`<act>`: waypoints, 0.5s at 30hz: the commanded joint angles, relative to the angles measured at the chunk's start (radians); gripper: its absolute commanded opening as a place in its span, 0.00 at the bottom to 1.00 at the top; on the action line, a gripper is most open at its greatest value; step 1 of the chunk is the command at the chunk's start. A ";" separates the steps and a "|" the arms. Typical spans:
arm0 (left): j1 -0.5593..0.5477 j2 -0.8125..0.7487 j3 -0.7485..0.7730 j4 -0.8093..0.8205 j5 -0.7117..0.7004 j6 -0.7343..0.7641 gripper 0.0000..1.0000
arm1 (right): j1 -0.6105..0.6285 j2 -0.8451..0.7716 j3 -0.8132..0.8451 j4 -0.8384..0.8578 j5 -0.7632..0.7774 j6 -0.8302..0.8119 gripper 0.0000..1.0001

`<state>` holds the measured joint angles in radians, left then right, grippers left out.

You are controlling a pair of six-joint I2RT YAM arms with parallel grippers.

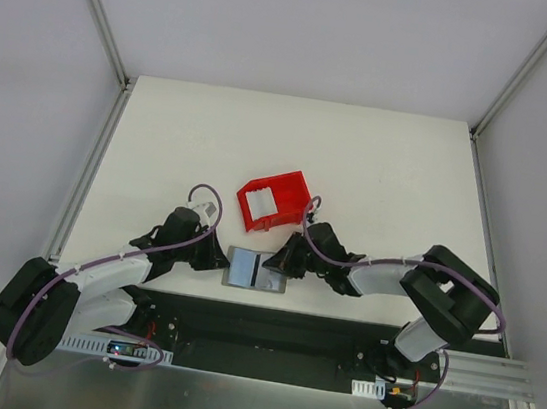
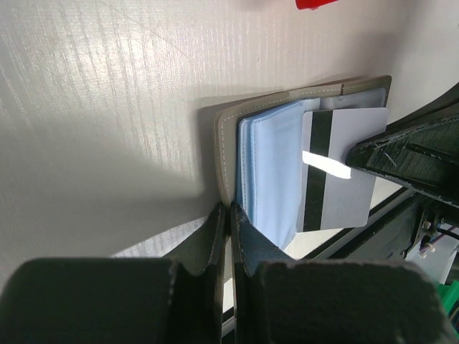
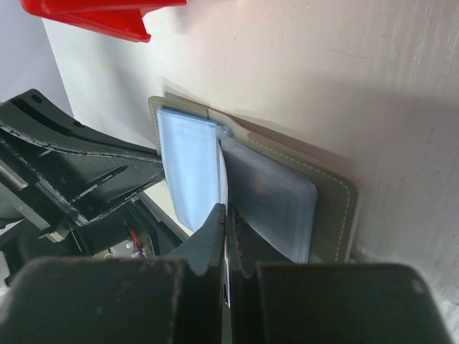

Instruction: Put the credit cards into the card holder

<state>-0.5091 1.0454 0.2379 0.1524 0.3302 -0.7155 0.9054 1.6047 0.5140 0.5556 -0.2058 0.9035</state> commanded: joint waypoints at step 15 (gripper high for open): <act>0.001 -0.007 -0.009 -0.011 -0.023 0.007 0.00 | 0.021 0.100 0.064 -0.005 -0.023 -0.031 0.00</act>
<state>-0.5087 1.0424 0.2367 0.1497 0.3290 -0.7151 0.9054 1.6752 0.5800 0.5549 -0.2413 0.8722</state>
